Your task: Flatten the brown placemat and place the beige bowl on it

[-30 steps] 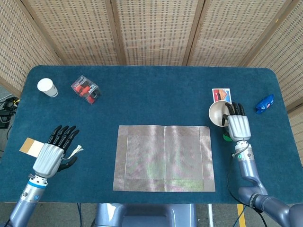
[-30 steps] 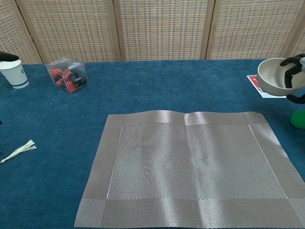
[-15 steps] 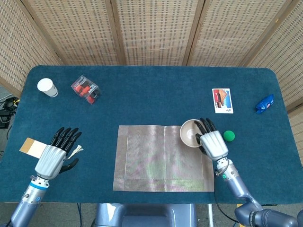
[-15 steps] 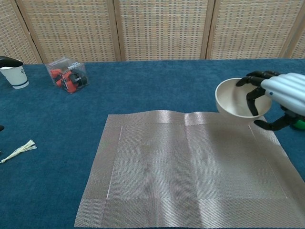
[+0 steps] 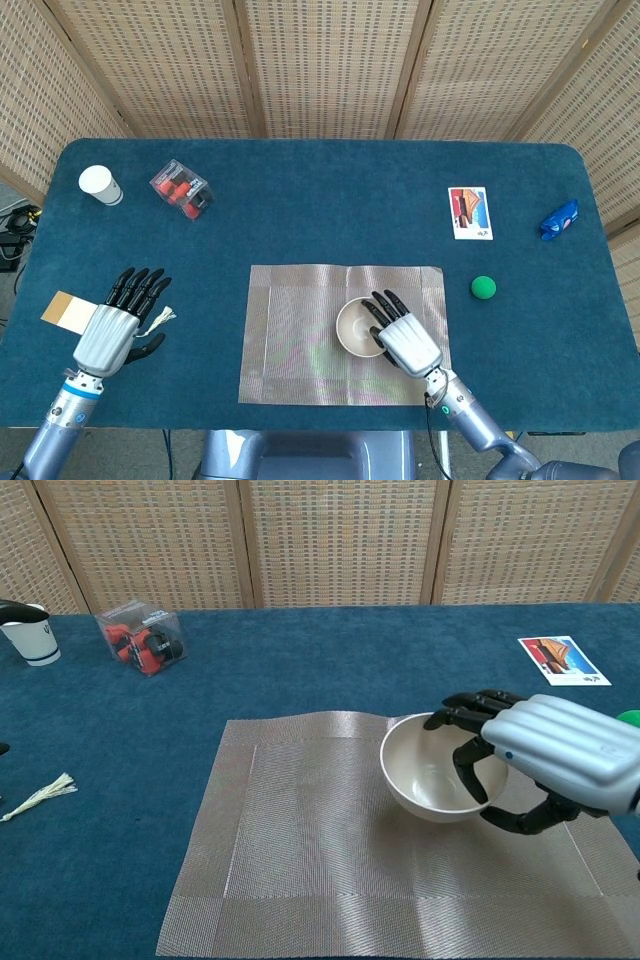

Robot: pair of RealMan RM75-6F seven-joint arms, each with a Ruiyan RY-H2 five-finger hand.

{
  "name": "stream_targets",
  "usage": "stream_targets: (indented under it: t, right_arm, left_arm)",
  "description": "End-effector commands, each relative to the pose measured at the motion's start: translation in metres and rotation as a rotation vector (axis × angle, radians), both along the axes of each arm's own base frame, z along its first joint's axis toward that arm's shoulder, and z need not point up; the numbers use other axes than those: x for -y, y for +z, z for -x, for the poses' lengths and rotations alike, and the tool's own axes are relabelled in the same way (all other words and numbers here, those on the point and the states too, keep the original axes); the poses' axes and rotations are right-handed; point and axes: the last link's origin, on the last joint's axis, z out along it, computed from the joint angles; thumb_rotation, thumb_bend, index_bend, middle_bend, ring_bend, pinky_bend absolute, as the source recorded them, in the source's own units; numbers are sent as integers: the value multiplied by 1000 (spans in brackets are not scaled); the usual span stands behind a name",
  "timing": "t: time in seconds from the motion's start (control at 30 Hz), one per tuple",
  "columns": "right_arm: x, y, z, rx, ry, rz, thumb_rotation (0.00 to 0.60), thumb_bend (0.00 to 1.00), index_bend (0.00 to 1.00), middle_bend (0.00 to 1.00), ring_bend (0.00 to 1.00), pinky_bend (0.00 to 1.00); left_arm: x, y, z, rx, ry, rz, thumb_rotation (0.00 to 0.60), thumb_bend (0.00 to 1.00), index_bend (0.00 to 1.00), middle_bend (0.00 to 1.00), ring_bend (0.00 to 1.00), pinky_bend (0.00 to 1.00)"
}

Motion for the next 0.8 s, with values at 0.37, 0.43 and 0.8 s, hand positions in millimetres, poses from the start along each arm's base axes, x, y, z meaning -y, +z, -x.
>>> stream_targets:
  t: [0.37, 0.43, 0.8]
  right_arm:
    - [-5, 1, 5, -27, -2, -33, 600, 377, 560, 139, 1, 133]
    - [-5, 2, 6, -32, -10, -30, 600, 341, 536, 114, 0, 124]
    - [8, 61, 34, -64, -83, 211, 600, 285, 419, 31, 0, 102]
  left_arm:
    - [0, 0, 0, -4, 4, 0, 600, 261, 48, 0, 0, 0]
    - [0, 0, 0, -5, 3, 0, 600, 261, 48, 0, 0, 0]
    - [-3, 6, 4, 2, 29, -26, 600, 261, 49, 0, 0, 0]
